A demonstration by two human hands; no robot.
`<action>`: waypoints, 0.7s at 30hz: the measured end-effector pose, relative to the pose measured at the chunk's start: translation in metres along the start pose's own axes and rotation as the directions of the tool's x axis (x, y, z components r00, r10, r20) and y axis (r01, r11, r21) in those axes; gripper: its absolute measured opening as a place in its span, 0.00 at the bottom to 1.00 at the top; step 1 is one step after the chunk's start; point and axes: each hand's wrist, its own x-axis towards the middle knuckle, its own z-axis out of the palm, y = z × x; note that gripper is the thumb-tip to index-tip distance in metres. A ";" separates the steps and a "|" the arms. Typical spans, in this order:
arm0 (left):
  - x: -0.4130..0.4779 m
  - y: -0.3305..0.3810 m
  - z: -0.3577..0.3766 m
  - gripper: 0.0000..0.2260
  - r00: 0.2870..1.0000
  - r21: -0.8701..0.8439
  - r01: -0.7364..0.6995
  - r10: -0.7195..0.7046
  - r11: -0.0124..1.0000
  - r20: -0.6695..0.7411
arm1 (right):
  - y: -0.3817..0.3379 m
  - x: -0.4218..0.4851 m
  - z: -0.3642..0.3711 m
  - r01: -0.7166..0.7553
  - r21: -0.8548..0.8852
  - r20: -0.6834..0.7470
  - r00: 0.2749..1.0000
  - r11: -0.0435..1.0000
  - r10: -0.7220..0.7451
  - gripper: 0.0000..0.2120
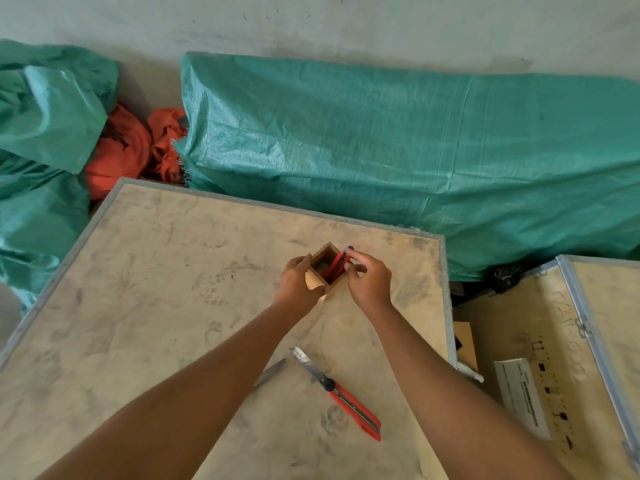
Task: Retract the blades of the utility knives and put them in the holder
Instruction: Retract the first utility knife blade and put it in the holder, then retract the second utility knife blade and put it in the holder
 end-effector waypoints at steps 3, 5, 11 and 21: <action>-0.014 -0.006 -0.010 0.34 0.999 -0.032 -0.020 0.019 0.999 -0.030 | -0.002 -0.016 -0.002 -0.004 0.010 0.005 1.000 1.000 0.004 0.18; -0.027 -0.014 -0.018 0.31 0.998 -0.052 -0.050 0.048 0.997 -0.047 | -0.002 -0.029 -0.001 0.006 0.030 -0.010 1.000 1.000 -0.006 0.19; -0.074 -0.054 -0.049 0.27 0.999 -0.085 -0.004 0.000 0.996 -0.039 | -0.019 -0.080 0.007 -0.074 0.130 0.016 0.997 0.989 0.073 0.19; -0.160 -0.168 -0.087 0.22 0.990 -0.081 0.138 -0.137 0.987 0.019 | -0.029 -0.199 0.098 -0.333 0.146 0.347 0.899 0.932 0.267 0.15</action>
